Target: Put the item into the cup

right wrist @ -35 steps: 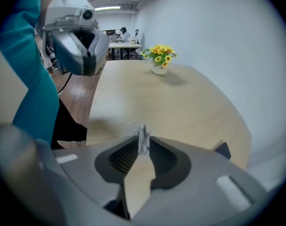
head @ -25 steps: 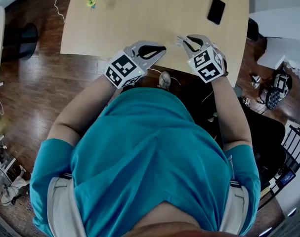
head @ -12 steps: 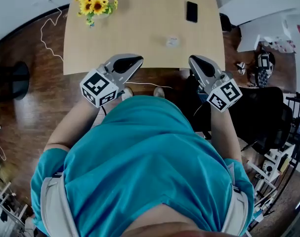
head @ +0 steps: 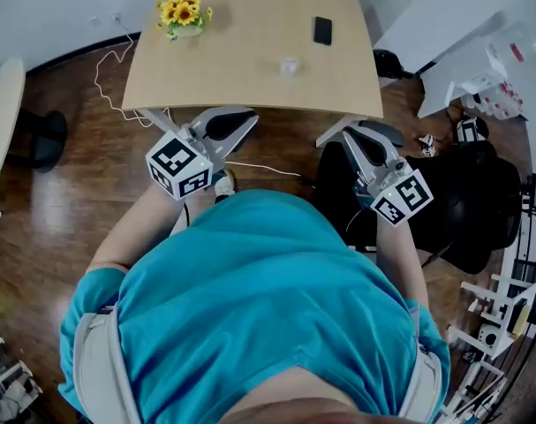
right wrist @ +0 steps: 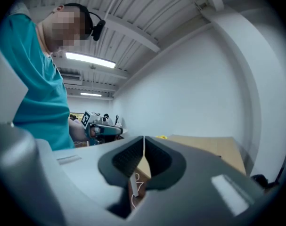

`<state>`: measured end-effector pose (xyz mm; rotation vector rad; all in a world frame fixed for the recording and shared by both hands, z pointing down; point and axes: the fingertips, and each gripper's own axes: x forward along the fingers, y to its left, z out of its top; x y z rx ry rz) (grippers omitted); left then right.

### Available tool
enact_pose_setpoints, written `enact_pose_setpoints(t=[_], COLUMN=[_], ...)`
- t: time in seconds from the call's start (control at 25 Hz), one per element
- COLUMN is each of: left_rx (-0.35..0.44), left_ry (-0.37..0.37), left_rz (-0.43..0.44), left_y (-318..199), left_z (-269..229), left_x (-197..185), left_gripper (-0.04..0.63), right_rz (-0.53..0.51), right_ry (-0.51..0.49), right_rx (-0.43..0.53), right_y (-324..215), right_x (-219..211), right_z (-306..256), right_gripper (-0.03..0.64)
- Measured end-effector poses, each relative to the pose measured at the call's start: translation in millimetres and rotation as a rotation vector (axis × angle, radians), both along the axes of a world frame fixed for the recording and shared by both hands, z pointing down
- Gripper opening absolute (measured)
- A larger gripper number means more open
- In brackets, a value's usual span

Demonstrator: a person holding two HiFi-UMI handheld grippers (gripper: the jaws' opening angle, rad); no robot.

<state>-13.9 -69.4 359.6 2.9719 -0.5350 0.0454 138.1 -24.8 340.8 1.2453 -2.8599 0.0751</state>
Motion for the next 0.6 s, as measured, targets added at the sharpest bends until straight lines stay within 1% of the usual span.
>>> enact_pose_setpoints(t=[0.08,0.2,0.32,0.44,0.6], left_rx=[-0.013,-0.047,-0.026,-0.010,-0.014], left_ry=[0.008,0.011,-0.012,-0.001,0.039], left_rz=[-0.041,-0.073,-0.094,-0.128,-0.175], left_y=[42.1,108.7,165.9,202.5,232.3], left_z=[3.9,7.1,0.8,-11.2,-22.7], left_x=[12.5,26.8,32.0,20.0,-12.3], left_gripper=[0.005,0.005,0.005,0.005,0.005], right_rz=[-0.024,-0.079,-0.122,-0.151,-0.167], right_ry=[0.014,0.025,0.016,0.015,0.006], right_rx=[0.001,-0.012,-0.020,-0.016,-0.019], right_y=[39.4,94.3,141.2,176.4,211.9], right_x=[13.6,24.6,29.3,22.6,0.8], right_z=[5.5,9.2,5.0,0.4,-6.1], right_gripper=[0.009,0.009,0.009,0.009,0.009])
